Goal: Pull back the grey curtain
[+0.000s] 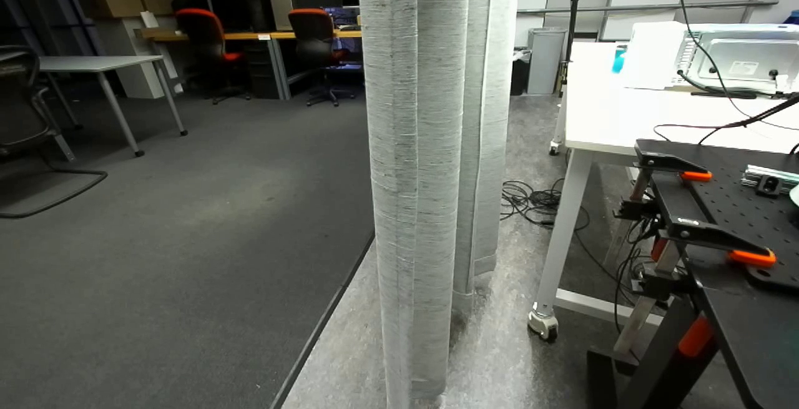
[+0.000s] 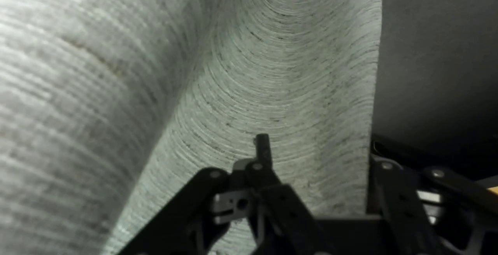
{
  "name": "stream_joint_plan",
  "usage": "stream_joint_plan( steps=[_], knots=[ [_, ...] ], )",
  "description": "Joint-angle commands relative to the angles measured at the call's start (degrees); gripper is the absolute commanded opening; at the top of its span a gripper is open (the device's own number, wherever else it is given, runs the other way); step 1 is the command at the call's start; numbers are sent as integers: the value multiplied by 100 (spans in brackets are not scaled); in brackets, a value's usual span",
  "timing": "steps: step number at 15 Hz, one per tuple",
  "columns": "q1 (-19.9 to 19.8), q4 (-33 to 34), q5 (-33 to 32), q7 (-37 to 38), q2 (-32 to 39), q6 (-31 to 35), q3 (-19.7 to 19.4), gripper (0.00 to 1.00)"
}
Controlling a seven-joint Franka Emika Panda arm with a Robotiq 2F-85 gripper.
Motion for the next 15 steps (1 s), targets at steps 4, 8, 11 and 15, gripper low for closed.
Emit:
stream_joint_plan(
  steps=[4,8,11,15],
  knots=[
    [-671,-127,-663,495,64,582,313,0],
    [-1126,-68,-908,723,116,600,386,1],
    [-1455,94,-840,761,293,476,255,1],
    [-2087,433,-727,864,704,361,-14,1]
  ],
)
